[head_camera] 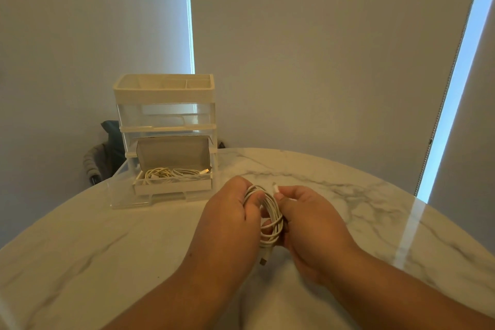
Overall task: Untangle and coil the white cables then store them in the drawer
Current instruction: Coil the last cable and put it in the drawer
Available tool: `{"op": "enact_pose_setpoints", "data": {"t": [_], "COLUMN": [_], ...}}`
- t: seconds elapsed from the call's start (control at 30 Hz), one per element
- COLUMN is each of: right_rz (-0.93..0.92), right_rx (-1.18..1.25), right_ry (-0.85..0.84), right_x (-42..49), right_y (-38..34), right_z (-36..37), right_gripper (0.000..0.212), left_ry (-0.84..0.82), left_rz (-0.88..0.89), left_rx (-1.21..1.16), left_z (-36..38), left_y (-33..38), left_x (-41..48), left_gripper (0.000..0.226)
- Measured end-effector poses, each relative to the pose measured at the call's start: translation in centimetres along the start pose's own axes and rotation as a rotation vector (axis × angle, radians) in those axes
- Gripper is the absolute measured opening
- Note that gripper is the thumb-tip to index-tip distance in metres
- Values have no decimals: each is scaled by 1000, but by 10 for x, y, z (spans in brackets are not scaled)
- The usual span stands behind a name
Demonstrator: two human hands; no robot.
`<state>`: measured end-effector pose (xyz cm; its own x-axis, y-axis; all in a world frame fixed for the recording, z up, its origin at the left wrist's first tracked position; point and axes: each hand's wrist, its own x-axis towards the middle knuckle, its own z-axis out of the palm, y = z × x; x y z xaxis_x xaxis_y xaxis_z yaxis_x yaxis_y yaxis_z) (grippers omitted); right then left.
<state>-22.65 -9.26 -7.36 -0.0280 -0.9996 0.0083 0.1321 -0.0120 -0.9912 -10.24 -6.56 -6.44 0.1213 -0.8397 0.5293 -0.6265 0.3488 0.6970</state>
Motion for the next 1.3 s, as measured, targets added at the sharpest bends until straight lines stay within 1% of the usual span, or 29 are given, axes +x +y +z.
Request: {"op": "enact_pose_setpoints", "data": {"t": [0.13, 0.23, 0.27, 0.3, 0.37, 0.43, 0.5, 0.57, 0.63, 0.67, 0.7, 0.8, 0.87, 0.93, 1.0, 1.07, 1.1, 1.13, 1.17, 1.23, 1.3], "right_rz": [9, 35, 33, 16, -7, 26, 42, 66, 98, 103, 97, 48, 12, -61, -191, -310, -368, -415, -450, -496, -598], "right_rx": [-86, -26, -47, -88, -150, -145, -139, -93, -32, -18, -11, -54, -78, -132, -294, -440, -504, -560, -583, -545, -548], "right_ry": [-93, -271, -326, -362, -404, -423, -399, -359, -341, -323, -299, -235, -221, -191, -132, -80, -59, -31, -3, 58, 85], "right_x": [-2, -4, -6, -6, -5, -4, -3, -2, 0, 0, 1, 2, 0, -3, -6, -10, -11, -11, -12, -14, -16], "right_y": [-5, -14, -15, -15, -15, -16, -17, -15, -13, -12, -11, -6, -4, -4, -8, -13, -14, -14, -14, -12, -13], "right_z": [1, -2, -3, -5, -8, -12, -14, -15, -13, -12, -11, -8, -8, -8, -10, -11, -11, -10, -9, -8, -7], "right_gripper": [38, 55, 57, 53, 37, 31, 19, 21, 23, 22, 21, 15, 15, 11, 3, 17, 21, 21, 19, 27, 25], "left_ry": [41, 23, 8, -1, -5, -32, -93, -147, -157, -152, -145, -128, -139, -154, -141, -117, -111, -109, -110, -108, -92], "left_rz": [14, 9, 3, 3, 5, 1, -25, -107, -241, -277, -273, -185, -193, -233, -277, -303, -306, -306, -306, -298, -270], "left_rx": [0, 4, 3, -9, -37, -74, -157, -293, -435, -477, -482, -429, -456, -499, -540, -564, -562, -558, -558, -553, -535], "left_z": [-2, -4, -4, -5, -5, -7, -8, -11, -11, -11, -9, -4, -3, -4, -4, -5, -6, -6, -6, -6, -6], "left_y": [-3, -4, -3, -3, -3, -2, 1, 6, 10, 11, 11, 9, 10, 11, 12, 13, 13, 13, 13, 14, 14], "left_x": [2, 4, 3, 3, 4, 4, 2, 0, -1, -2, -2, -4, -4, -4, -3, -2, -1, -1, 0, 0, -1], "left_gripper": [18, 17, 17, 17, 18, 18, 20, 22, 22, 22, 20, 15, 17, 19, 22, 24, 25, 25, 25, 24, 21]}}
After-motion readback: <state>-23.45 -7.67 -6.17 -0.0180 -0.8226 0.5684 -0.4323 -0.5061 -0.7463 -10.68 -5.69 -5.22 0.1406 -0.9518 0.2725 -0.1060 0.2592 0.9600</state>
